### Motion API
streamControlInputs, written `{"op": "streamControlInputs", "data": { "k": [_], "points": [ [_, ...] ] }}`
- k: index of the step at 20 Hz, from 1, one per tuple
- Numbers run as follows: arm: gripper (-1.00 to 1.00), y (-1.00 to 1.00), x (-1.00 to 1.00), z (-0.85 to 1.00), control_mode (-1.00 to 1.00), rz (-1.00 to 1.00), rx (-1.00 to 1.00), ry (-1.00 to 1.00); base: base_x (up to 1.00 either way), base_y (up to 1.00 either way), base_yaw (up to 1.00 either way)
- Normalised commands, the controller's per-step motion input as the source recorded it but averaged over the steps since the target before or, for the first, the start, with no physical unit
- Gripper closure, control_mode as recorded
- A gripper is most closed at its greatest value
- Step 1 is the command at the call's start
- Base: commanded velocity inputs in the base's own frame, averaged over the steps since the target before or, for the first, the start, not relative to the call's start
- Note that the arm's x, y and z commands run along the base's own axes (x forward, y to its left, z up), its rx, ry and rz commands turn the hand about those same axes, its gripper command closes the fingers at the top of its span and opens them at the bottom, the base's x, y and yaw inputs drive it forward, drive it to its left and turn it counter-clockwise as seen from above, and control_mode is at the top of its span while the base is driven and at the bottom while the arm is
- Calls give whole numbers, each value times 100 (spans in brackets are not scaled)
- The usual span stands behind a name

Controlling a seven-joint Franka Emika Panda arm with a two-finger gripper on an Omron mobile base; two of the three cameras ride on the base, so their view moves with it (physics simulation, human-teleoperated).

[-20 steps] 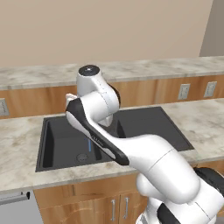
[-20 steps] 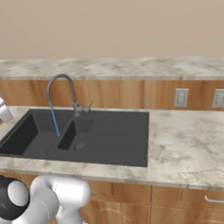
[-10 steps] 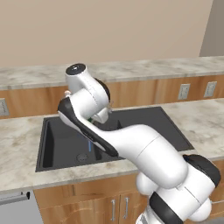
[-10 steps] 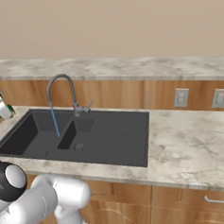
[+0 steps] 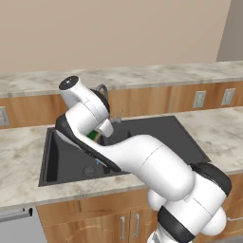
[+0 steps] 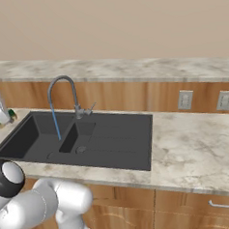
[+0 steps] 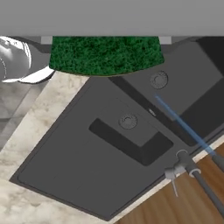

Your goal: Soak the sponge with water for a few seconds and then drop it inside the sink.

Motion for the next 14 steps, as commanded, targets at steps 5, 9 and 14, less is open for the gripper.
{"op": "streamControlInputs", "data": {
  "k": [5,9,14],
  "points": [
    [100,0,12,-10,-100,-9,-14,-11,0,0,0],
    [100,0,21,-3,-100,-7,-11,-9,0,0,0],
    [100,-1,13,-16,-100,-5,-5,-2,0,0,0]
  ]
}}
